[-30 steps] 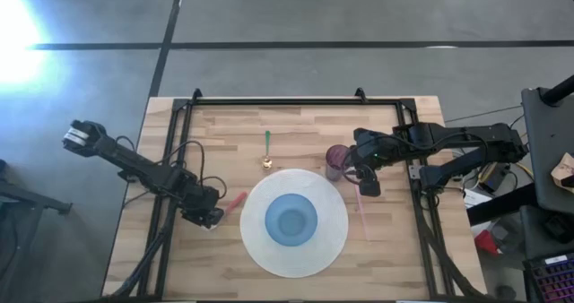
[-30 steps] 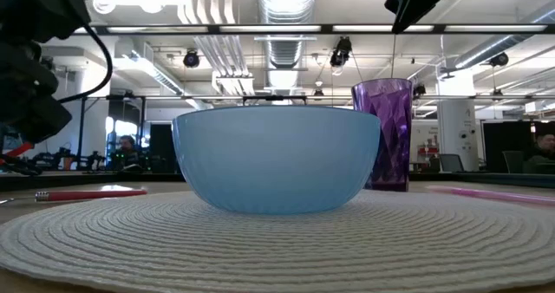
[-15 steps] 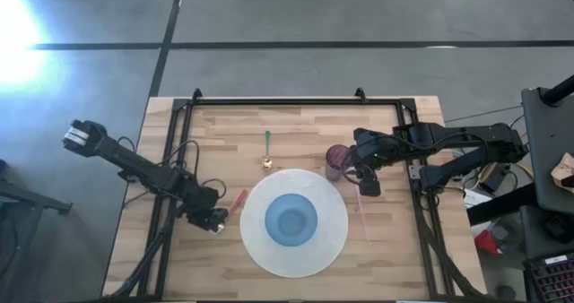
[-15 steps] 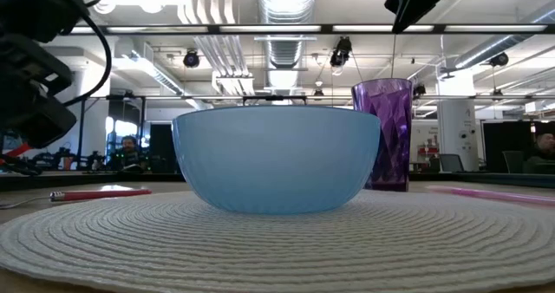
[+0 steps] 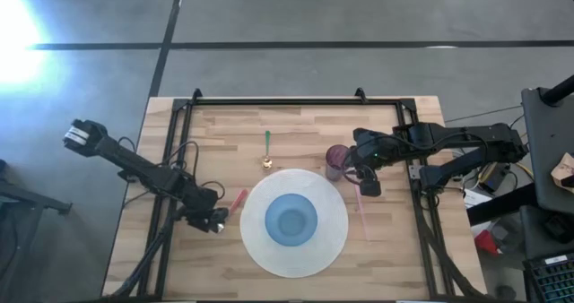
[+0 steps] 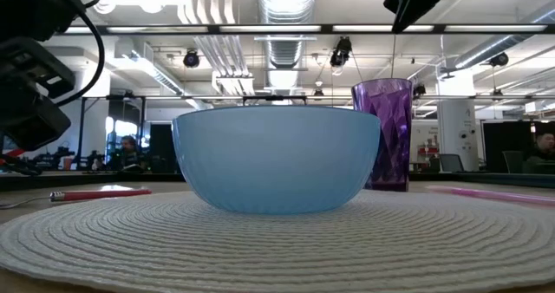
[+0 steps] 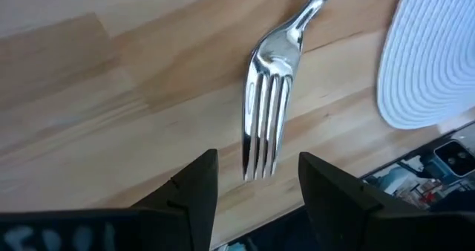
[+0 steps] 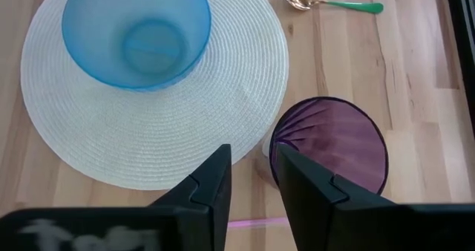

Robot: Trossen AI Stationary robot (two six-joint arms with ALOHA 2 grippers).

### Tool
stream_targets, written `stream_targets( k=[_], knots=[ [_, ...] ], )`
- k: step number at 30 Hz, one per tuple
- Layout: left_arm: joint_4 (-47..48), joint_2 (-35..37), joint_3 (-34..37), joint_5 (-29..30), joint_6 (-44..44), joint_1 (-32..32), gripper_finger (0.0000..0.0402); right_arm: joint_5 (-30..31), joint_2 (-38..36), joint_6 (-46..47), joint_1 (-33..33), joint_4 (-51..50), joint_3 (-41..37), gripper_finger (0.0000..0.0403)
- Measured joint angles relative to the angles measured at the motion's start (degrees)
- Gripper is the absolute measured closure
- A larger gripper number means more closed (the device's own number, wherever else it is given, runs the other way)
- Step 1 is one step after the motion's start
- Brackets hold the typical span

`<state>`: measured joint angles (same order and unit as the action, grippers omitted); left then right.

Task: Pick & Place Utensil
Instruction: Put the red fork into the blue bowl

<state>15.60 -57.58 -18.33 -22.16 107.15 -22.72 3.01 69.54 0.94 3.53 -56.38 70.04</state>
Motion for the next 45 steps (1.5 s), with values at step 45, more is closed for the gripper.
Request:
stream_targets(
  k=[45],
  knots=[
    [-5.78, -6.40, 0.04, 1.36, -3.86, -1.07, 0.0351, 0.00, 0.00, -0.94, 0.00, -0.01, 0.00, 0.0306]
  ],
)
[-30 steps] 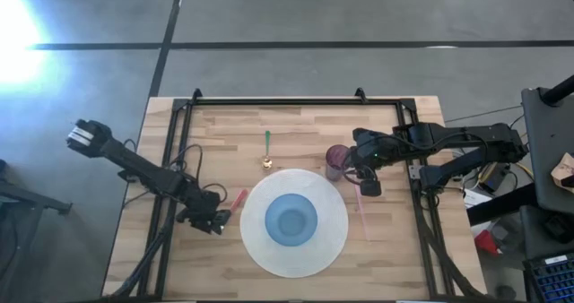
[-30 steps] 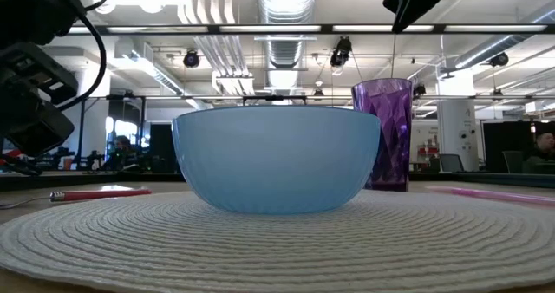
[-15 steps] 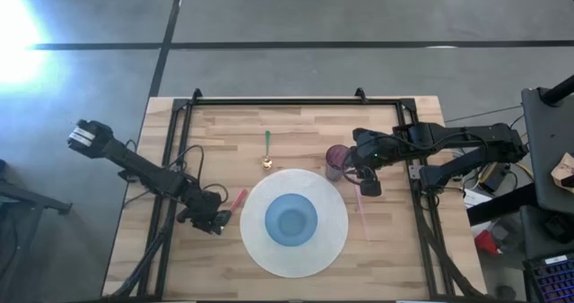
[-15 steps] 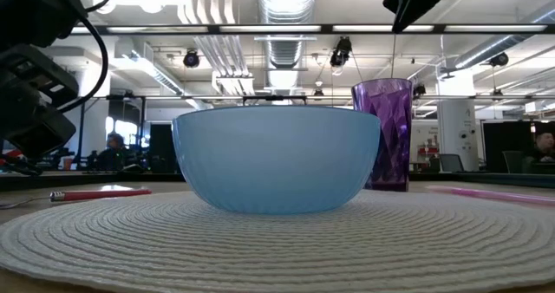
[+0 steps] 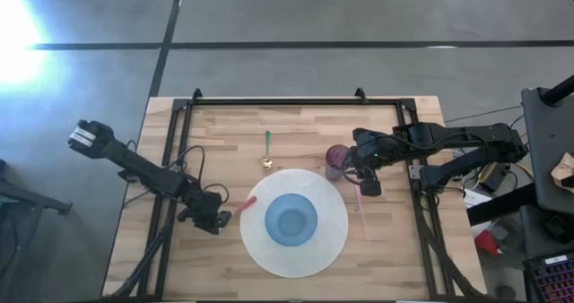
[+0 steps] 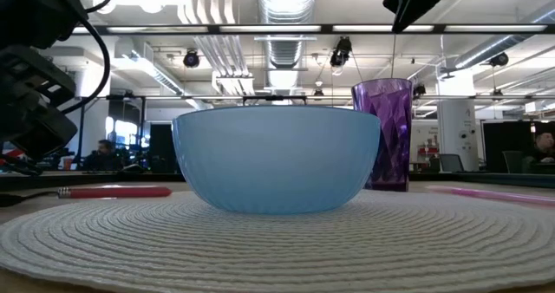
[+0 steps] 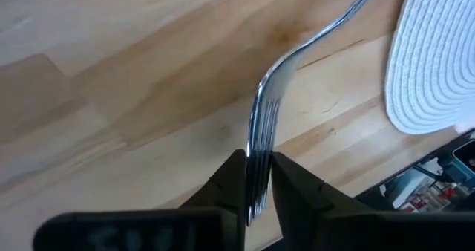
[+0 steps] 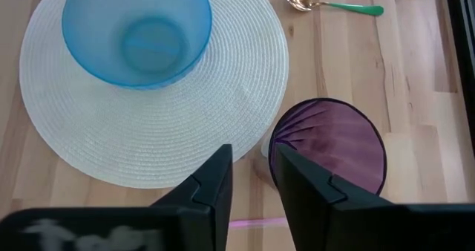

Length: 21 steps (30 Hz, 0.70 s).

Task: Pick & Place Utensil
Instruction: Put the red fork into the blue bowl

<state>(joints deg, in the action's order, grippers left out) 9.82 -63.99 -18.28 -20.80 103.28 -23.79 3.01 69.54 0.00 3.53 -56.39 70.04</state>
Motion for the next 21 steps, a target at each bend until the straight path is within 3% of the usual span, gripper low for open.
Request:
stream_targets(
  k=[8, 21],
  knots=[
    [0.00, 0.00, 0.53, 1.72, -2.89, 0.04, 0.0396, -0.02, 0.00, 1.08, 0.00, -0.05, 0.00, 0.0314],
    [0.24, 0.81, 1.08, 4.69, -8.51, -0.02, 0.0401, -0.04, 0.00, 1.02, 0.00, -0.05, 0.00, 0.0304]
  ],
)
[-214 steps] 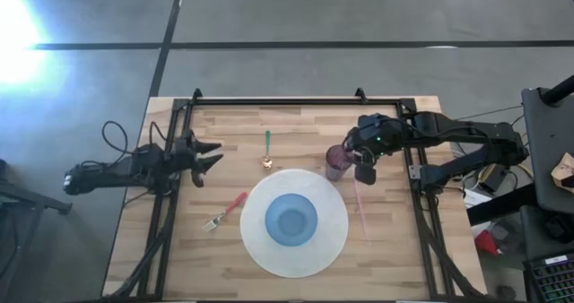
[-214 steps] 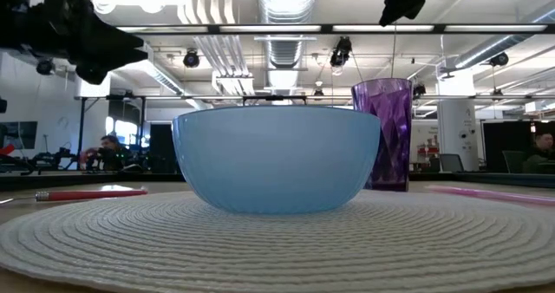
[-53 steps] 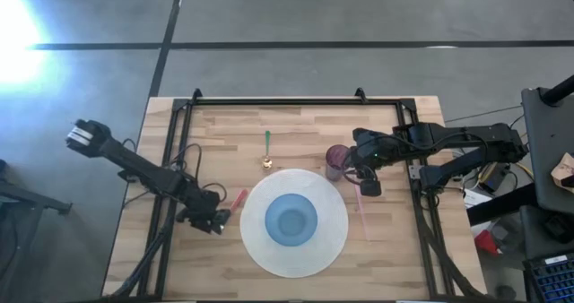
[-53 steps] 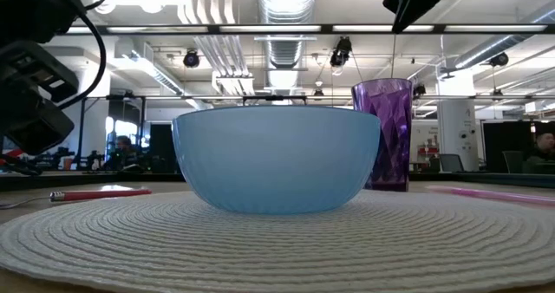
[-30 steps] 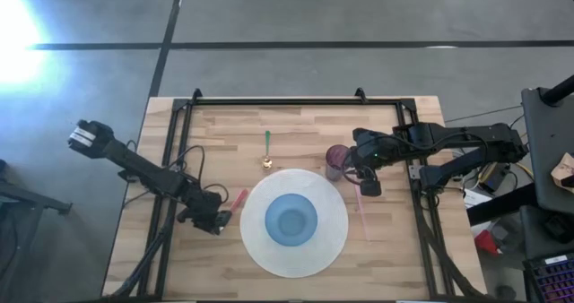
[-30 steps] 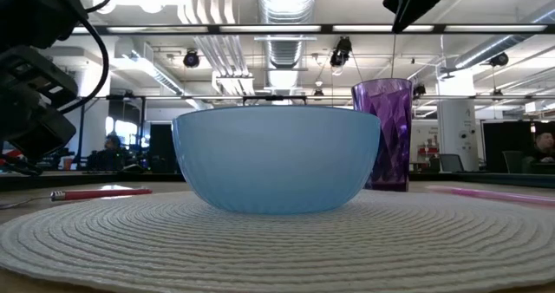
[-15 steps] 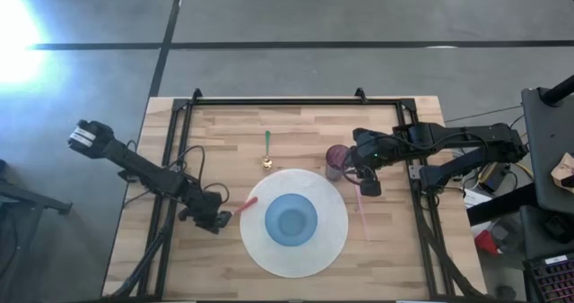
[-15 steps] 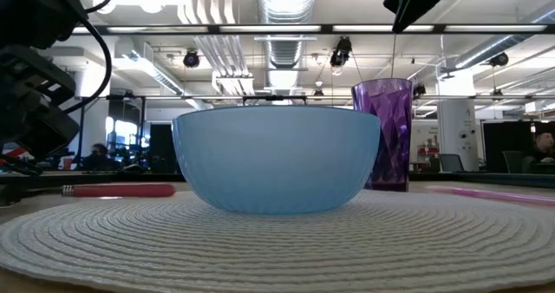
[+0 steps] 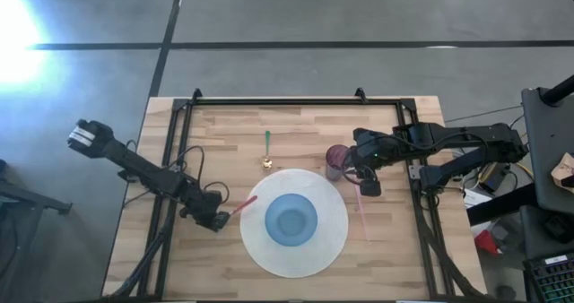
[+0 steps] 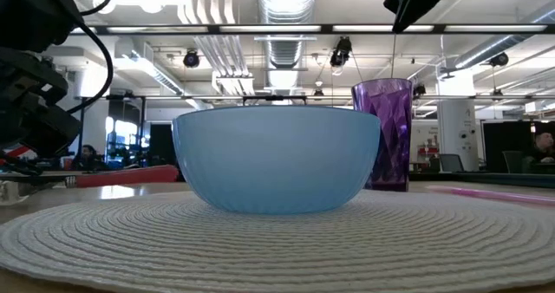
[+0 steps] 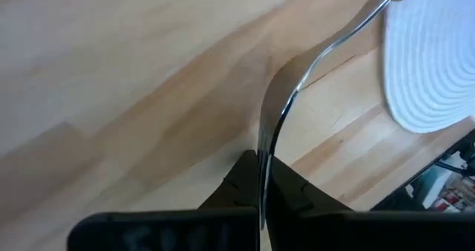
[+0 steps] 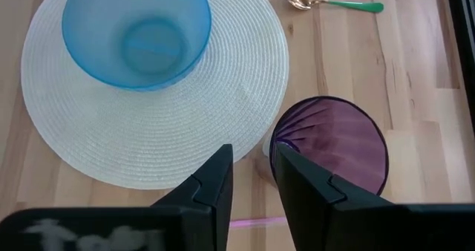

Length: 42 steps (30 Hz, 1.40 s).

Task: Pick & Place Utensil
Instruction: Put the red fork into the blue bowl

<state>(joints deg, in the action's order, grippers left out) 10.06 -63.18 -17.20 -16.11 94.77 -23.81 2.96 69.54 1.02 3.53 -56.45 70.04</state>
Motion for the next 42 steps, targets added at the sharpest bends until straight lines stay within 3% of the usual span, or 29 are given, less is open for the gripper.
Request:
stream_targets(
  k=[13, 24, 34, 42],
  knots=[
    [5.16, 6.87, -0.14, 8.11, -6.57, 0.22, 0.0401, 0.02, 0.00, -1.10, -0.01, 1.73, 0.00, 0.0326],
    [6.80, 15.32, -0.43, 18.80, -13.86, 0.50, 0.0401, 0.02, -0.02, -1.18, -0.01, 4.72, 0.00, 0.0309],
    [6.66, 17.05, -4.17, 25.97, -27.77, 3.41, 0.0401, -0.40, -0.07, -0.19, -0.02, 6.31, 3.37, 0.0285],
    [4.80, 17.16, -7.18, 31.91, -39.82, 5.57, 0.0401, -6.50, -0.17, 0.99, 0.65, 6.17, 4.74, 0.0268]
  ],
)
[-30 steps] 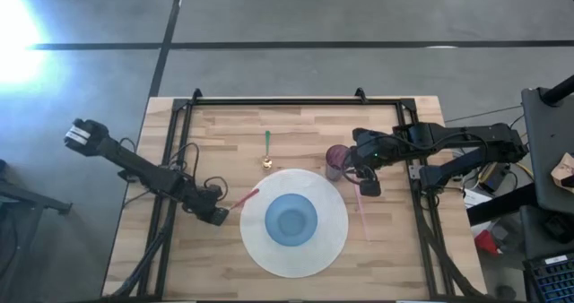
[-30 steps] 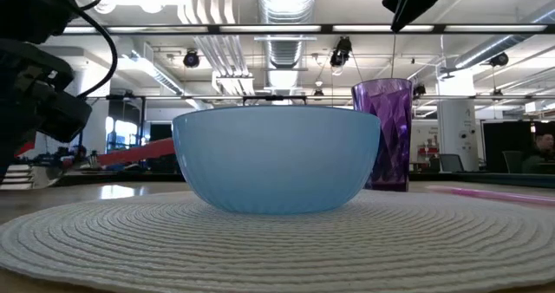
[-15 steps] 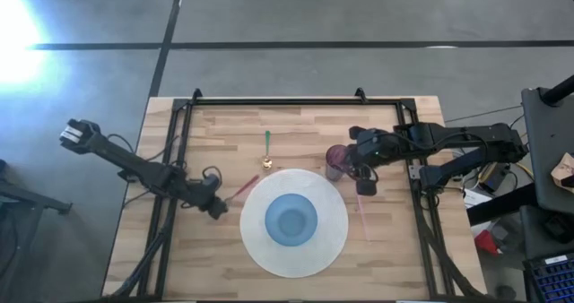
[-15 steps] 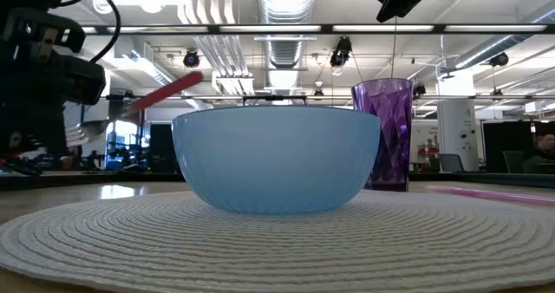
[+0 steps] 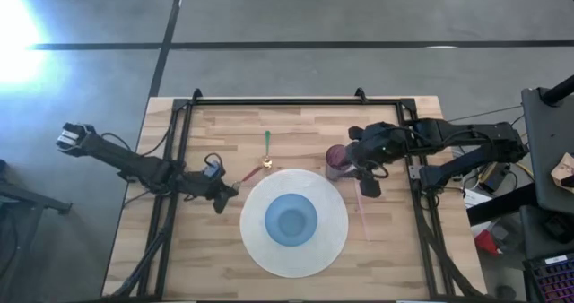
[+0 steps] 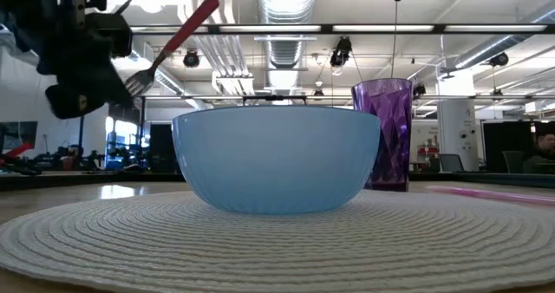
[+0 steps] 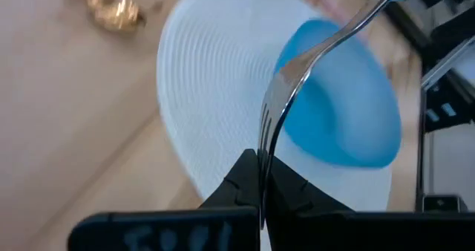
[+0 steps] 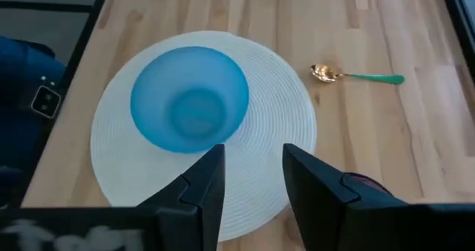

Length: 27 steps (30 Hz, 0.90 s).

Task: Pick & Place Utensil
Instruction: Put the red fork into the blue bowl

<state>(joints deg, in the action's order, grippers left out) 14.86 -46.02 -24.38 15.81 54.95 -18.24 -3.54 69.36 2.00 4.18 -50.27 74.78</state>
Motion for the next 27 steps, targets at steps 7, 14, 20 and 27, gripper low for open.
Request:
stream_targets(
  k=[7, 14, 20, 27],
  knots=[
    [-7.95, -0.11, 0.09, 2.39, -6.34, 0.57, 0.0401, -0.01, 0.02, 0.83, 4.05, -0.28, -0.31, 0.0270],
    [-16.99, -1.30, 0.11, 4.86, -14.25, 0.66, 0.0401, 1.95, 0.02, 0.13, 9.38, 6.05, -2.16, 0.0285],
    [-24.68, -4.61, 0.13, 4.90, -20.51, 0.66, 0.0401, 4.04, 0.02, -4.57, 10.31, 17.71, -7.22, 0.0295],
    [-30.42, -8.67, 0.11, 4.80, -25.16, 1.72, 0.0401, 4.14, 0.02, -9.48, 10.32, 32.38, -13.41, 0.0304]
  ],
)
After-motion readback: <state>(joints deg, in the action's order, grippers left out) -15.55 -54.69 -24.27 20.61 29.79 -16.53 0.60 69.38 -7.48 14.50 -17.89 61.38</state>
